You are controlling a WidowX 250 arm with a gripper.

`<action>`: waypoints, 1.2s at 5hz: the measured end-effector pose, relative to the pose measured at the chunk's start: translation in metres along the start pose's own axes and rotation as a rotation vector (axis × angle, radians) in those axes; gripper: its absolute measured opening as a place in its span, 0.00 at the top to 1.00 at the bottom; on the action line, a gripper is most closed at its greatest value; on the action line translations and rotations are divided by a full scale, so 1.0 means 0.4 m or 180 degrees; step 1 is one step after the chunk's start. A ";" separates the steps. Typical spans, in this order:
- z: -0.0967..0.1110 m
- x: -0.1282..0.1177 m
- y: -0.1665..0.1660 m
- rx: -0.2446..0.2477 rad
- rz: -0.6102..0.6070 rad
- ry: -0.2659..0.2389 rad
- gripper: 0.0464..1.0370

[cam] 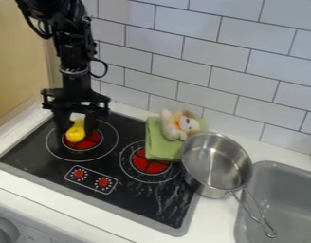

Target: Put the yellow knife on the left burner of the stove

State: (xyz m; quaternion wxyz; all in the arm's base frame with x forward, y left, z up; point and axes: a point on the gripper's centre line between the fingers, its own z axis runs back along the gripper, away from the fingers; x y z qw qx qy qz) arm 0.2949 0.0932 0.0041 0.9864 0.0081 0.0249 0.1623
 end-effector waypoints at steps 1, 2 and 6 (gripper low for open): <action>-0.002 0.000 -0.001 -0.0032 0.0064 -0.0013 0.02; 0.008 -0.013 0.007 0.0031 0.0117 0.0013 0.03; 0.173 -0.028 -0.021 -0.0256 0.0111 -0.0670 0.04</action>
